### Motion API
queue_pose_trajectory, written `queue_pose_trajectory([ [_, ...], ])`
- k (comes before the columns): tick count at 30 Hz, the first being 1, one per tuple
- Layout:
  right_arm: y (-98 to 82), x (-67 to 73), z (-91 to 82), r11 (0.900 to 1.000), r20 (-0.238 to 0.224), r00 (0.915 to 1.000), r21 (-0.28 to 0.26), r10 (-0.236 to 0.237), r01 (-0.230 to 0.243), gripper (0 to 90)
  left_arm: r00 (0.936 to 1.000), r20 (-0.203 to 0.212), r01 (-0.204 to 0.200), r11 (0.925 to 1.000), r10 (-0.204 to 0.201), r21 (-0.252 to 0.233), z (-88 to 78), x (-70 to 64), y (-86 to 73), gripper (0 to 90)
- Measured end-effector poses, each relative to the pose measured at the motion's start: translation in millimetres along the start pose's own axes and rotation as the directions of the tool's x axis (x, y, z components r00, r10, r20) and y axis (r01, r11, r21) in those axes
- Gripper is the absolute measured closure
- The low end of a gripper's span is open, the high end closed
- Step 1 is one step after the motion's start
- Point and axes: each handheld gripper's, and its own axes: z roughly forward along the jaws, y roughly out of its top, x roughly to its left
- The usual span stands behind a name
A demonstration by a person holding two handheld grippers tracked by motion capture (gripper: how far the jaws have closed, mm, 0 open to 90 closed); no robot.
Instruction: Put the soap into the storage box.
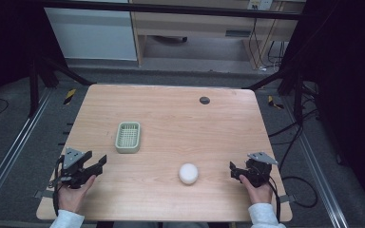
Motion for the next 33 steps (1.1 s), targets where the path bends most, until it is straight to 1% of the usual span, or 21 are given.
queue_pose_trajectory([
  [1,0.0,0.0,0.0,1.0,0.0,1.0,0.0,0.0,0.0,5.4,1.0,0.0,0.0,1.0,0.0,0.0,0.0,0.0,0.0,39.7],
  [3,-0.4,0.4,0.7,1.0,0.001,1.0,-0.001,0.001,-0.001,4.8,0.9997,0.024,-0.009,0.9999,0.01,-0.01,1.1,-5.2,0.1,40.0],
  [5,-0.6,1.0,0.2,1.0,0.0,1.0,-0.009,0.0,0.0,4.6,0.9987,0.04,-0.031,0.9995,0.032,-0.011,1.1,-11.5,0.6,40.0],
  [7,-0.6,1.2,0.1,1.0,-0.001,1.0,-0.011,0.003,-0.003,4.7,0.9984,0.044,-0.036,0.9993,0.036,-0.011,0.9,-13.5,0.8,39.9],
  [8,-0.7,1.2,0.3,1.0,-0.001,1.0,-0.01,0.001,-0.001,4.6,0.9977,0.052,-0.043,0.999,0.043,-0.009,0.6,-17.6,1.6,40.0],
  [9,-0.7,1.3,0.6,1.0,-0.001,1.0,-0.007,0.001,-0.001,4.6,0.9977,0.052,-0.043,0.999,0.043,-0.009,0.6,-17.6,1.6,40.0],
  [10,-0.7,1.7,0.9,1.0,-0.002,1.0,-0.007,0.001,-0.001,4.6,0.9972,0.06,-0.043,0.999,0.044,-0.006,0.5,-22.0,2.6,40.0],
  [11,-0.7,1.7,0.9,1.0,-0.002,1.0,-0.007,0.001,-0.001,4.6,0.9972,0.06,-0.043,0.999,0.044,-0.006,0.5,-22.0,2.6,39.8],
  [13,-0.5,2.5,1.6,1.0,-0.007,1.0,-0.001,0.003,-0.003,4.7,0.997,0.064,-0.044,0.999,0.045,-0.009,0.6,-27.2,3.3,39.4],
  [15,-0.6,4.2,2.7,1.0,-0.002,0.9999,0.004,-0.011,0.011,4.6,0.9952,0.08,-0.054,0.9984,0.056,-0.016,3.1,-34.8,3.9,37.7],
  [17,-0.6,5.9,2.6,1.0,0.001,0.9999,0.001,-0.014,0.014,4.6,0.9948,0.083,-0.058,0.9983,0.059,-0.011,4.4,-37.1,4.0,37.0],
  [19,-0.5,6.6,2.6,1.0,-0.001,0.9999,-0.002,-0.013,0.013,4.5,0.9933,0.094,-0.067,0.9977,0.067,-0.003,7.0,-41.6,4.1,36.8],
  [20,-0.4,7.2,3.1,1.0,-0.009,0.9998,-0.001,-0.017,0.017,4.3,0.991,0.099,-0.091,0.9958,0.09,0.006,8.6,-45.8,4.5,36.8],
  [23,-0.2,8.2,3.1,1.0,-0.013,0.9997,-0.004,-0.019,0.019,4.3,0.9896,0.105,-0.099,0.9951,0.098,0.005,9.5,-49.9,4.9,36.9],
  [24,-0.4,9.4,2.8,1.0,-0.013,0.9997,-0.004,-0.021,0.021,4.3,0.9879,0.11,-0.11,0.9939,0.11,0.0,10.2,-53.4,5.8,36.7],
  [25,-0.4,9.4,2.8,1.0,-0.013,0.9997,-0.004,-0.021,0.021,4.3,0.9879,0.11,-0.11,0.9939,0.11,0.0,10.2,-53.4,5.8,36.6],
  [26,-0.5,9.7,2.6,1.0,-0.013,0.9996,-0.009,-0.026,0.026,4.2,0.9854,0.114,-0.127,0.9919,0.127,-0.006,11.8,-57.0,7.1,36.2],
  [29,-0.6,10.0,3.0,1.0,-0.014,0.9997,-0.005,-0.022,0.022,4.3,0.9839,0.113,-0.138,0.9904,0.138,-0.006,13.7,-61.3,8.5,35.4],
  [30,-0.7,10.1,3.2,1.0,-0.014,0.9996,-0.003,-0.024,0.024,4.3,0.9823,0.118,-0.145,0.9894,0.145,-0.011,14.9,-65.2,9.8,35.3],
  [31,-0.7,10.1,3.2,1.0,-0.014,0.9996,-0.003,-0.024,0.024,4.3,0.9823,0.118,-0.145,0.9894,0.145,-0.011,14.9,-65.2,9.8,35.3],
  [33,-0.9,10.6,3.2,1.0,-0.015,0.9995,0.0,-0.027,0.027,4.3,0.9798,0.124,-0.157,0.9876,0.157,-0.009,16.6,-70.1,12.0,35.3],
])
